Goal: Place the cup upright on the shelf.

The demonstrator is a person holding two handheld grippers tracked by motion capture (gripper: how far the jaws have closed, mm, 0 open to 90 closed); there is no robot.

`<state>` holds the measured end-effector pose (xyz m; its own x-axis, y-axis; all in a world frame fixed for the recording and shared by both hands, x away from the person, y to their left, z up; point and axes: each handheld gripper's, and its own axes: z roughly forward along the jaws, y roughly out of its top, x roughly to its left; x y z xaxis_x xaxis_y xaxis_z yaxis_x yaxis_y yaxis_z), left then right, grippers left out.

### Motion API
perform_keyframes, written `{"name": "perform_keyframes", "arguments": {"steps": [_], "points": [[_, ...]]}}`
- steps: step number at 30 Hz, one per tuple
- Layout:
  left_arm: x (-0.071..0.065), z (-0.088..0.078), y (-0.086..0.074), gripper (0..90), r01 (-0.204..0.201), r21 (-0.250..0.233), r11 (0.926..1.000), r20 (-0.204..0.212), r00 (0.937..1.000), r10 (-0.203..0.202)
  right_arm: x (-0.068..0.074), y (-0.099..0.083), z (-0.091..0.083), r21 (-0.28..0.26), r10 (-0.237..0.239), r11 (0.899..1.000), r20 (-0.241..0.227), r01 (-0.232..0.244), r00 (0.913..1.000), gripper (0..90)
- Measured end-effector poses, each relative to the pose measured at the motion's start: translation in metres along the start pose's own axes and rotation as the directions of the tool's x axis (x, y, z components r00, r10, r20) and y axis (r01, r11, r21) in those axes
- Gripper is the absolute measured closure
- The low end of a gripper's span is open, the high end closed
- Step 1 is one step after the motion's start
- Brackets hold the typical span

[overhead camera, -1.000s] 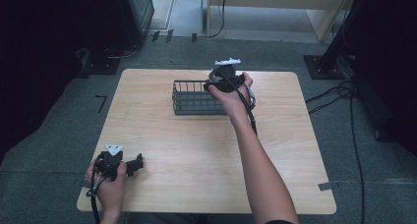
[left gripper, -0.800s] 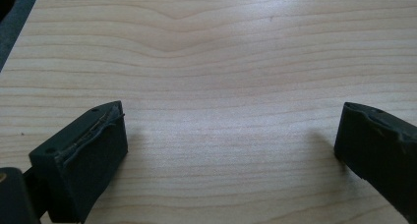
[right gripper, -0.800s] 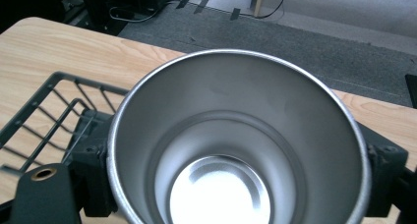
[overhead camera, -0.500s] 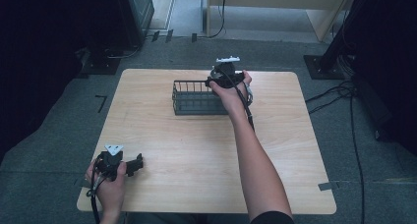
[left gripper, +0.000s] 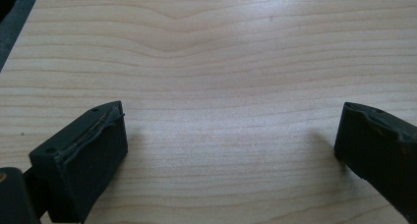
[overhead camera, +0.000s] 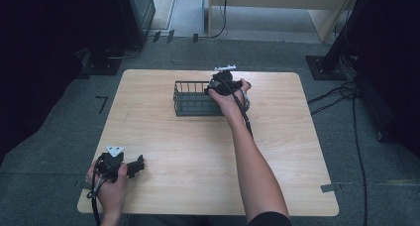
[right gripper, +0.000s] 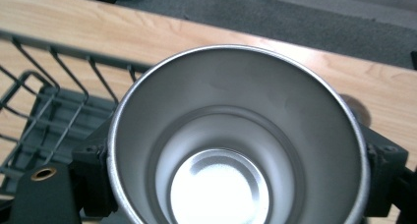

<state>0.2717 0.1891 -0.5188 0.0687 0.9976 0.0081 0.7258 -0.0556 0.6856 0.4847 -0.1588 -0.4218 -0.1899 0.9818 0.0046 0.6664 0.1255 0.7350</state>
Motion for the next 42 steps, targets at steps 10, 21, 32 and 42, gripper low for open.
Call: {"name": "perform_keyframes", "arguments": {"steps": [10, 21, 32, 42], "points": [[0.000, 0.000, 0.000, 0.0, 0.001, 0.000, 1.0000, 0.000, 1.0000, -0.001, 0.000, -0.007, 0.002, 0.011, -0.008, 1.000, -0.016, 0.008, 0.9998, 14.0], [0.000, 0.000, 0.000, 0.0, 0.001, 0.000, 1.0000, 0.000, 1.0000, -0.001, -0.007, -0.006, -0.006, 0.050, 0.003, 0.999, -0.049, -0.001, 0.9988, 0.0], [0.000, 0.000, 0.000, 0.0, 0.000, 0.000, 1.0000, 0.000, 1.0000, 0.000, -0.012, -0.008, -0.029, 0.024, -0.010, 1.000, -0.073, 0.011, 0.9973, 0.0], [0.000, 0.000, 0.000, 0.0, 0.000, 0.000, 1.0000, 0.000, 1.0000, 0.000, -0.025, -0.021, -0.051, 0.011, -0.003, 1.000, -0.074, 0.004, 0.9973, 0.0]]}}
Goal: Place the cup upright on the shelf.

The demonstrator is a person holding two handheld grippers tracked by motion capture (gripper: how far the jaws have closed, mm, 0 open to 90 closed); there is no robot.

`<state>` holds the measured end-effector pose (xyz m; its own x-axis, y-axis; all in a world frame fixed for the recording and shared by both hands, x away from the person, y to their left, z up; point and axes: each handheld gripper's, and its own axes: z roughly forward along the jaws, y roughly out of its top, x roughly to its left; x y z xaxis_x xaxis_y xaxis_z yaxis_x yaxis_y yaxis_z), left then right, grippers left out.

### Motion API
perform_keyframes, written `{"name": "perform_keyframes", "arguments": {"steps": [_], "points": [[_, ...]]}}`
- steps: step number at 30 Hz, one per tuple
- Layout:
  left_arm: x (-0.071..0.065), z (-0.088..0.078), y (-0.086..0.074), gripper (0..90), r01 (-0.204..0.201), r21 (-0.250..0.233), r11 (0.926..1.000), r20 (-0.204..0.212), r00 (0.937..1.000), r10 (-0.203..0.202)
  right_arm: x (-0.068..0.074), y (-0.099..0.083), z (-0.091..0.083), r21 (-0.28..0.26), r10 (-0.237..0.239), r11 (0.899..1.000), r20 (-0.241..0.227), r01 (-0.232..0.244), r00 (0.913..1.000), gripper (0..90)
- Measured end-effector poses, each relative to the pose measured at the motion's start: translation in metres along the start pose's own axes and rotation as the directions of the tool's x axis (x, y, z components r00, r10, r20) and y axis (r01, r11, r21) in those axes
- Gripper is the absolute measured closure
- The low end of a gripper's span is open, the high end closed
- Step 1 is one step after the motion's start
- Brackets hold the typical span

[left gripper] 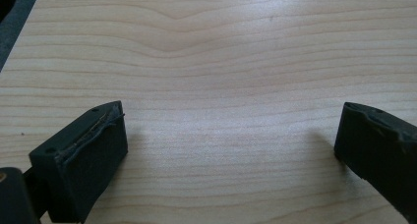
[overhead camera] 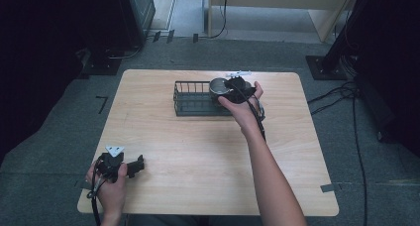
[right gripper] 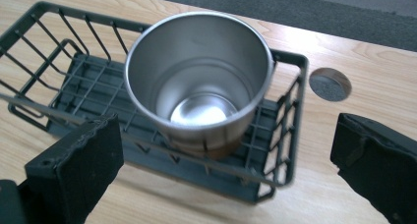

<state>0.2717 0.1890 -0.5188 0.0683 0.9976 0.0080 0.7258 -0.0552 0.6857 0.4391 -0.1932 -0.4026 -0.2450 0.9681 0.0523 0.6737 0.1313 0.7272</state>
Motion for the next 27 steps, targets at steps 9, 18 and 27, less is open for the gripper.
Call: {"name": "perform_keyframes", "arguments": {"steps": [9, 18, 27], "points": [[0.000, 0.000, 0.000, 0.0, 0.000, 0.000, 1.0000, 0.000, 1.0000, 0.000, -0.017, -0.018, -0.021, -0.010, 0.017, 1.000, 0.014, -0.017, 0.9997, 0.0], [0.000, 0.000, 0.000, 0.0, 0.000, 0.000, 1.0000, 0.000, 1.0000, 0.000, -0.030, -0.037, -0.035, -0.013, 0.023, 1.000, 0.022, -0.023, 0.9995, 0.0], [0.000, 0.000, 0.000, 0.0, 0.000, 0.000, 1.0000, 0.000, 1.0000, 0.000, -0.043, -0.059, -0.043, -0.008, 0.042, 0.999, 0.034, -0.042, 0.9985, 0.0]]}}
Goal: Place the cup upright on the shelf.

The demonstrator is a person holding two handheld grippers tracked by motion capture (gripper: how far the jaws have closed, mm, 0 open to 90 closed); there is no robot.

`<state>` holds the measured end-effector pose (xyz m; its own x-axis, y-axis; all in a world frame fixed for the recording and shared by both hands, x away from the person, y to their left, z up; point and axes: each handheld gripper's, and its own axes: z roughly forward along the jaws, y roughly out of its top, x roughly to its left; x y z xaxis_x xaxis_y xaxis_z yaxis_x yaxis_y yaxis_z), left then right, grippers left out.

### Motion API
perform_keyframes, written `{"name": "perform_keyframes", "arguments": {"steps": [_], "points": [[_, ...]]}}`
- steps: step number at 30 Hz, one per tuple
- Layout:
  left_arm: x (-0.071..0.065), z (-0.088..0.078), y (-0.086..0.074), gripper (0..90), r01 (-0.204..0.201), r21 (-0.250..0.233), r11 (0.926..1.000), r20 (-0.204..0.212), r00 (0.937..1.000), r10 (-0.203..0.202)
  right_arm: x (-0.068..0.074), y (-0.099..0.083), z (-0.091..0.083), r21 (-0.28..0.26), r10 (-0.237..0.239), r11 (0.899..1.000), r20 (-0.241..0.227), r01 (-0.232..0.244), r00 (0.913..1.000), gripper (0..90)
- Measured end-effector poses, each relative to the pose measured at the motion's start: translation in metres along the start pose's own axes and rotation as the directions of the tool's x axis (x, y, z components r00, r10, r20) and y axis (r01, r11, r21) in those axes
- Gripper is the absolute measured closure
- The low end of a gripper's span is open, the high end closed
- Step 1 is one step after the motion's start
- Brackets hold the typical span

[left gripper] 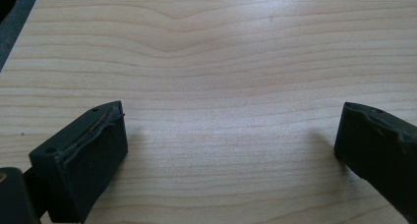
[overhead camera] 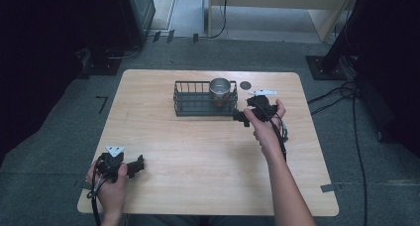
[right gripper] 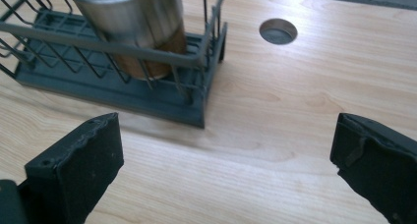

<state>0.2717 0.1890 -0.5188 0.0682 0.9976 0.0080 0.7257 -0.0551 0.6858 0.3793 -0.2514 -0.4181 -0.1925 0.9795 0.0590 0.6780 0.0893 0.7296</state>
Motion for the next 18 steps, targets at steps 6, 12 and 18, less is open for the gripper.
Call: {"name": "perform_keyframes", "arguments": {"steps": [6, 12, 18], "points": [[0.000, 0.000, 0.000, 0.0, 0.000, 0.000, 1.0000, 0.000, 1.0000, 0.000, -0.011, -0.014, -0.005, 0.003, 0.018, 1.000, 0.009, -0.018, 0.9998, 0.0], [0.000, 0.000, 0.000, 0.0, 0.000, 0.000, 1.0000, 0.000, 1.0000, 0.000, -0.020, -0.027, -0.010, 0.014, 0.011, 1.000, 0.021, -0.011, 0.9997, 0.0], [0.000, 0.000, 0.000, 0.0, 0.000, 0.000, 1.0000, 0.000, 1.0000, 0.000, -0.031, -0.041, -0.016, 0.016, 0.027, 0.999, 0.032, -0.028, 0.9991, 0.0]]}}
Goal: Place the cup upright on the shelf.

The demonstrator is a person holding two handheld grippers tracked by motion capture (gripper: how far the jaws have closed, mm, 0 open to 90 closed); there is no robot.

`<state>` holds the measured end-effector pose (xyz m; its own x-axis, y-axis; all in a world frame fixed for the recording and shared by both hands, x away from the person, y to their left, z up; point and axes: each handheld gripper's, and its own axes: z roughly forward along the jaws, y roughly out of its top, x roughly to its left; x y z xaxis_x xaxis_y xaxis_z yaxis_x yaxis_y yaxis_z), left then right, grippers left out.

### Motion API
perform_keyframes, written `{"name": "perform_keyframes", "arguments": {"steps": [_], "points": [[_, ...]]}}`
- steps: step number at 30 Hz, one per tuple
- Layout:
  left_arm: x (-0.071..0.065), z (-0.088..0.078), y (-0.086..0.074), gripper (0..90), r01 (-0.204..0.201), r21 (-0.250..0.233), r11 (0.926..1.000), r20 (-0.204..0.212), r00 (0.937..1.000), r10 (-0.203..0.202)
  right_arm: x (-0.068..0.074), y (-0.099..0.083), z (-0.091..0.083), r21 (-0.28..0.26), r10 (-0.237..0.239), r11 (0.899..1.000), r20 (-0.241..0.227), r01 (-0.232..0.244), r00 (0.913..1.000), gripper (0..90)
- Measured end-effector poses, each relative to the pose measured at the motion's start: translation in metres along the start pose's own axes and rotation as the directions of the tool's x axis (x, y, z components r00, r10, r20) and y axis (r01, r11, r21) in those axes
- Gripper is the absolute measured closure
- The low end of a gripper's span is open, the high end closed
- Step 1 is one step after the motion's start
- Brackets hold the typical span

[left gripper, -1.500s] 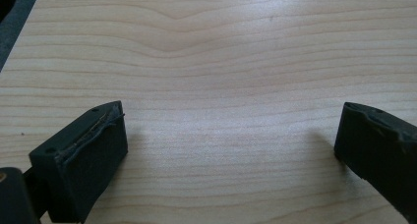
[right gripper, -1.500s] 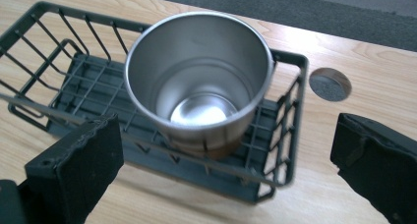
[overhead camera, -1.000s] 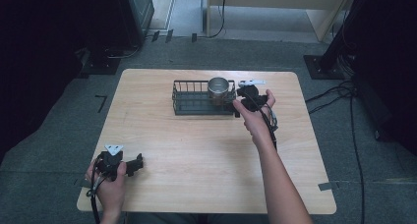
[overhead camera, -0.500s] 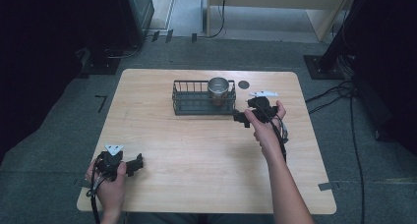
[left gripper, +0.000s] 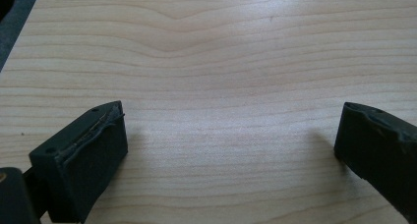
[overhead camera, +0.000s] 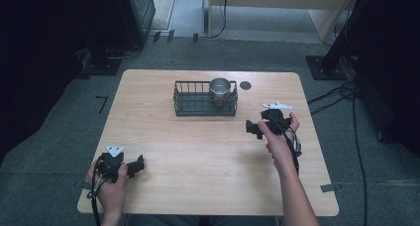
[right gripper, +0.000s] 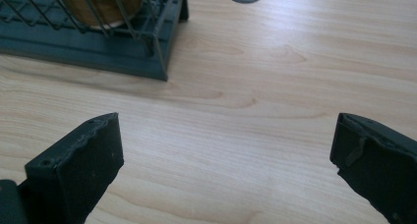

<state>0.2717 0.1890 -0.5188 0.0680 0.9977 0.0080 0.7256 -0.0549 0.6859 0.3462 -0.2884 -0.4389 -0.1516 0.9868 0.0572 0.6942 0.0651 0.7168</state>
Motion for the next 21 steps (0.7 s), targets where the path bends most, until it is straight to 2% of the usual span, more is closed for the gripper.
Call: {"name": "perform_keyframes", "arguments": {"steps": [21], "points": [[0.000, 0.000, 0.000, 0.0, 0.000, -0.001, 1.0000, 0.000, 1.0000, 0.000, -0.042, -0.055, -0.006, 0.037, 0.070, 0.997, 0.071, -0.073, 0.9950, 0.0]]}}
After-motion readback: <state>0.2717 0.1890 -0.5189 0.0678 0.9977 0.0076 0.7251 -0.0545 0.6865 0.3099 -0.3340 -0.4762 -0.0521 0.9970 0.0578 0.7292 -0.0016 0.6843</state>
